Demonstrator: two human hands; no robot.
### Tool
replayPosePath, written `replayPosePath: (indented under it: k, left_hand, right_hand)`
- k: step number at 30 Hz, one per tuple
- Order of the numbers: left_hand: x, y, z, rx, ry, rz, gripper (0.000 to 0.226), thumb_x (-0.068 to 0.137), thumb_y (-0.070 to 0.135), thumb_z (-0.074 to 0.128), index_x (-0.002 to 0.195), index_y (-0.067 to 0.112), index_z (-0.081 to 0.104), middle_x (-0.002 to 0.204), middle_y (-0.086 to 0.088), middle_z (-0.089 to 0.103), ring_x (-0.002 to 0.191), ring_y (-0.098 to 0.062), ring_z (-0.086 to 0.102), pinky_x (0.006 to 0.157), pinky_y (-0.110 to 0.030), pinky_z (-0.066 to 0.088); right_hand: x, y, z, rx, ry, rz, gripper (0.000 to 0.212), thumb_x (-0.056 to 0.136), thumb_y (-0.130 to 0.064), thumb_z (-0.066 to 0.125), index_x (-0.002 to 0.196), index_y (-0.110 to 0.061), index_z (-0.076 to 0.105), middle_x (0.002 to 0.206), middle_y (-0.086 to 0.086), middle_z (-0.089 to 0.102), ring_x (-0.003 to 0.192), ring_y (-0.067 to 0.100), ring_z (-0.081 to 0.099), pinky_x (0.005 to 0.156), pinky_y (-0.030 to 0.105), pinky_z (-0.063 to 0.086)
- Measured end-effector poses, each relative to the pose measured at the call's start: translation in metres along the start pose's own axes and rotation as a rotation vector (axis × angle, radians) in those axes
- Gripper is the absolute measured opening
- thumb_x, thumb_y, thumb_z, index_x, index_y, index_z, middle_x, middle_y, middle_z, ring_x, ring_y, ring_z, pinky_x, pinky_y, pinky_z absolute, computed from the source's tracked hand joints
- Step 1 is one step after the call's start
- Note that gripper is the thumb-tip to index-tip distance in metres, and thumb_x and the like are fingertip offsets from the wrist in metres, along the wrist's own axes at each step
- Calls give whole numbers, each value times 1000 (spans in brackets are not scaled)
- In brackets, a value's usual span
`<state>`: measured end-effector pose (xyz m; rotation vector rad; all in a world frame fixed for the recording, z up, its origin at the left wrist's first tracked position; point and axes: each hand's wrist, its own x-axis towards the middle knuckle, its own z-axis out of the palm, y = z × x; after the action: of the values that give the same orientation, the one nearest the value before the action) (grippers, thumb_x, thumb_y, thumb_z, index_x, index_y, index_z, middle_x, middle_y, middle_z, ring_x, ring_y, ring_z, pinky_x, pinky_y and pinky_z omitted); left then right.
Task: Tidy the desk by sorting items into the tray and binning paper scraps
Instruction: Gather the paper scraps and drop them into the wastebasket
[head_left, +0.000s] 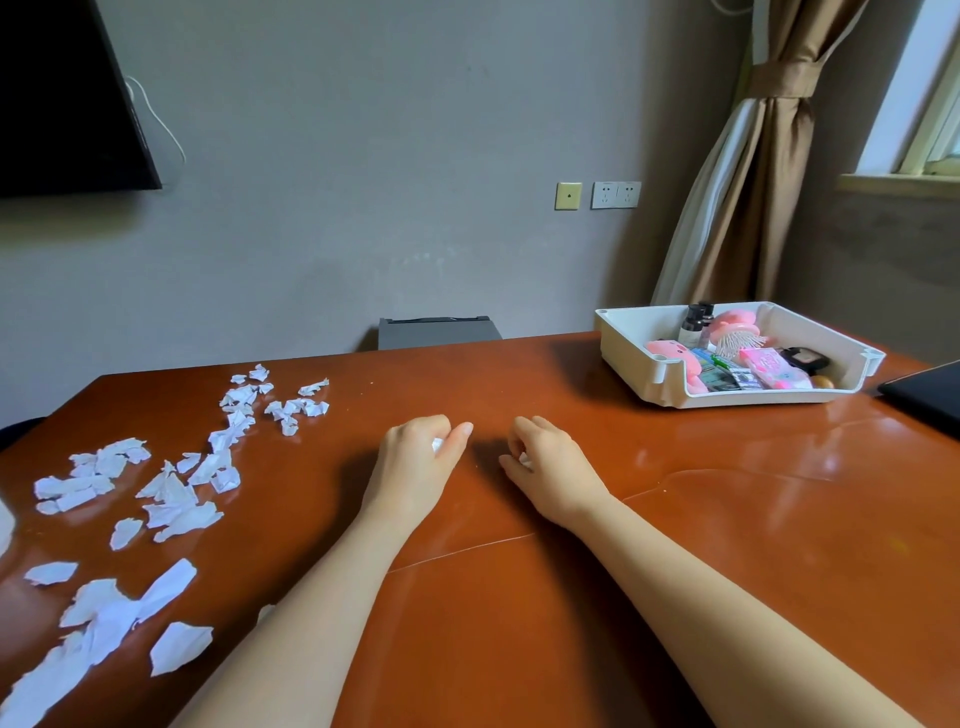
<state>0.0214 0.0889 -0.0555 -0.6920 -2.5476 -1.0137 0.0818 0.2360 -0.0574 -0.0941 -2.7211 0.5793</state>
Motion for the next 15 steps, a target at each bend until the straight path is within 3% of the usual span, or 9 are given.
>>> replayPosePath:
  k: [3,6,11,13,15]
  left_hand:
    - [-1,0,-1,-4,27,-4,35,94,32,50,64,17,43,59,7,40,55,-14,43,50,-12,30]
    - [-2,1,-2,-5,11,-30,26,95,33,49,75,15,50,69,3,48,63,-17,54,48,-11,36]
    - [-4,0,-3,-31,-9,-2,8,95,30,48,97,25,54,85,-1,58,68,-13,55,55,-17,51]
    - [-5,0,-2,-61,-25,-3,15,96,28,47,109,29,55,89,0,58,71,-9,54,57,-20,53]
    - [-6,1,-2,-91,-32,-13,16,97,26,47,108,29,59,91,3,57,79,-12,55,62,-24,55]
  right_hand:
    - [-1,-2,-2,-23,8,-8,10,93,-21,53,99,-13,50,101,4,61,82,19,55,67,23,45]
    - [-2,-2,-1,-107,18,-17,17,95,-27,50,96,-11,56,94,6,66,81,22,61,68,27,50]
    - [-4,-2,-2,-176,37,-9,29,96,-39,45,79,-15,50,76,1,56,67,18,52,59,25,40]
    - [-5,-1,-4,-188,66,9,34,96,-42,42,79,-16,54,75,-2,55,65,16,50,58,23,38]
    - [-8,0,-7,-126,124,48,36,97,-43,40,72,-18,50,69,-4,52,58,13,45,55,21,33]
